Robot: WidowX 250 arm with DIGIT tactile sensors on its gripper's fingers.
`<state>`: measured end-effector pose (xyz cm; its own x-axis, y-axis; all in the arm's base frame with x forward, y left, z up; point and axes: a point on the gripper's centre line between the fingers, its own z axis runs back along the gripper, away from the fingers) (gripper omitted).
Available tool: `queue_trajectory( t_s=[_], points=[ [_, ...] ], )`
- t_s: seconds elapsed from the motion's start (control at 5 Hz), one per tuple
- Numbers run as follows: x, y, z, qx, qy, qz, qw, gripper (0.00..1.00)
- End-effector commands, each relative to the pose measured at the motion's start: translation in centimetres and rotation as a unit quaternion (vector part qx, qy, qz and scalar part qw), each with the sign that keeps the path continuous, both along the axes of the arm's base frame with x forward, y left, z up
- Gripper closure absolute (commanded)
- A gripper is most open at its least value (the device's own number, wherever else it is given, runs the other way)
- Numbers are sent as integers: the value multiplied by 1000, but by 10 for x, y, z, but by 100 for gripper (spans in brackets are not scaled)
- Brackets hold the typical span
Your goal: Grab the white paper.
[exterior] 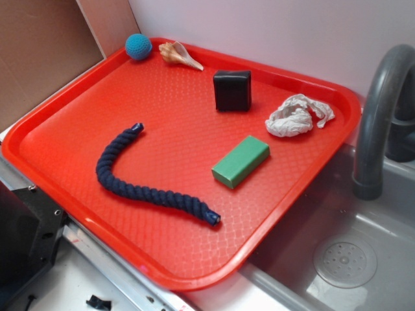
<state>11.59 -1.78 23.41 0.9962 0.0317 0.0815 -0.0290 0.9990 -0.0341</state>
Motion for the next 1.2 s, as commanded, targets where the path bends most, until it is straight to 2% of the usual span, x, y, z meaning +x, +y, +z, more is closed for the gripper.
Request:
queue_trajectory(
  t_s=[0.0, 0.4, 0.6, 0.8, 1.0],
  points=[
    [0, 0, 0, 0, 0, 0, 1000, 0],
    [57, -27, -32, 37, -70, -87, 993, 0],
    [94, -51, -58, 32, -99, -181, 978, 0],
    [131, -69, -79, -14, -143, -197, 970, 0],
    [160, -89, -96, -7, -147, -231, 962, 0]
  ],
)
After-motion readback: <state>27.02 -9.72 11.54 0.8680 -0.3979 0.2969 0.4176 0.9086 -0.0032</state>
